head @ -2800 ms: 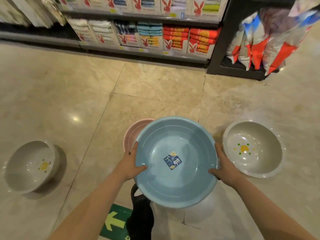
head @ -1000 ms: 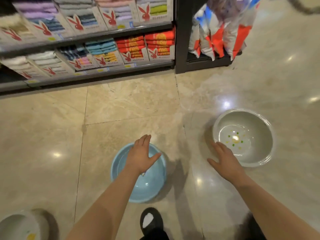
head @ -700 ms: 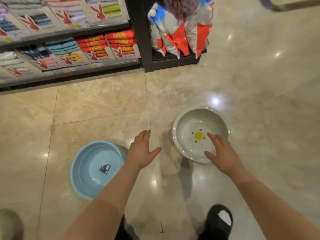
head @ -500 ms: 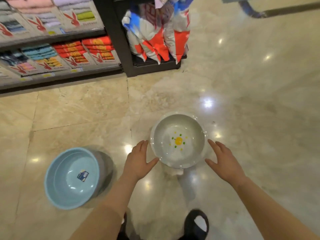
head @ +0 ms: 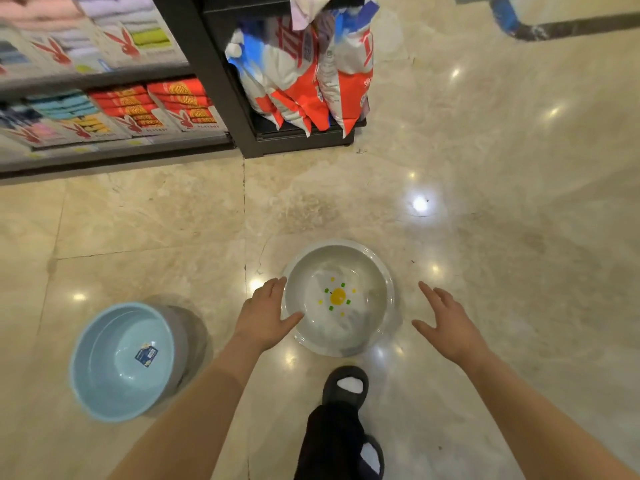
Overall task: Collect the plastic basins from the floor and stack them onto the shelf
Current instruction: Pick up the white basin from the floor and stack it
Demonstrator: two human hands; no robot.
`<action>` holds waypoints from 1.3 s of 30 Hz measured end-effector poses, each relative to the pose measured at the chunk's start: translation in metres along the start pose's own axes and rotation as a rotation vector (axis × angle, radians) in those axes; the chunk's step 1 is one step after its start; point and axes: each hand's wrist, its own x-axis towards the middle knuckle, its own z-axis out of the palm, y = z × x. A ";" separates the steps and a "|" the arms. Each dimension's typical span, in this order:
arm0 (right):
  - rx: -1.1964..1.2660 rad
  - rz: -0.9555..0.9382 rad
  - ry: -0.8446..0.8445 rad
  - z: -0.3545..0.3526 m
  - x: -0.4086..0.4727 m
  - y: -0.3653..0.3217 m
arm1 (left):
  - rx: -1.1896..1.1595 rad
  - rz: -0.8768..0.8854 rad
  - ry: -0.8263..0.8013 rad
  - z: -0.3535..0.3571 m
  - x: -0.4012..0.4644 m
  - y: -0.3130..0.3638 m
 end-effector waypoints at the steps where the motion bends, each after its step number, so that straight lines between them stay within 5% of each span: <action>1: -0.012 -0.006 -0.011 -0.006 0.007 -0.003 | -0.017 -0.004 0.000 -0.005 0.007 0.006; 17: -0.120 -0.187 -0.181 -0.029 0.121 0.032 | -0.210 -0.357 -0.001 0.066 0.020 0.031; 31: -0.145 -0.288 -0.194 0.122 0.259 0.087 | -0.481 -0.627 0.106 0.274 0.080 -0.050; 39: -0.116 -0.253 -0.176 0.175 0.304 0.096 | -0.551 -0.637 0.082 0.299 0.107 -0.081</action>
